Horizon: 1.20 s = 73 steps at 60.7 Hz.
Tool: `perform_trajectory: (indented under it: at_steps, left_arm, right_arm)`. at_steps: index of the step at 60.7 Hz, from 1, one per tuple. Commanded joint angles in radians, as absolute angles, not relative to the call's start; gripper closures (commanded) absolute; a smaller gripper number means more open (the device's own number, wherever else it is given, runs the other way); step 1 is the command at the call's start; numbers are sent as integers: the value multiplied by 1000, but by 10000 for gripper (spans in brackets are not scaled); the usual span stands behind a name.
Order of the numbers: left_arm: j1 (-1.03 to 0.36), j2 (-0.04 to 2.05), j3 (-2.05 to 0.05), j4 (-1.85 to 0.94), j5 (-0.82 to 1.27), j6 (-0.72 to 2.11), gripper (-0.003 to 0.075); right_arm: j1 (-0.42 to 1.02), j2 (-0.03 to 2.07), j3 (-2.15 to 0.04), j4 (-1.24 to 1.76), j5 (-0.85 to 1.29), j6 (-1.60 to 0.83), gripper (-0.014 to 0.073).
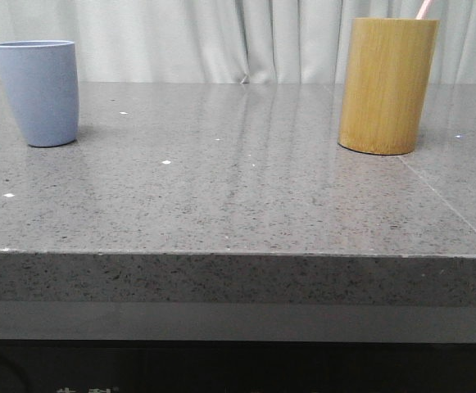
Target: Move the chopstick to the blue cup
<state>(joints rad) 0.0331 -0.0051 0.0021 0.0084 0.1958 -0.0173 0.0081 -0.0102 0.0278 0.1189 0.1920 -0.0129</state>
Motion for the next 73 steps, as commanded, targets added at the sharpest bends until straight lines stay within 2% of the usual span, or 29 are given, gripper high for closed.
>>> perform_trajectory:
  at_steps: [1, 73]
  left_arm:
    - [35, -29, 9, 0, 108, -27, 739]
    - [35, -29, 9, -46, 100, -27, 739]
  right_arm:
    - [1, -31, 23, 115, 115, -21, 661]
    - [1, -31, 23, 115, 115, -21, 661]
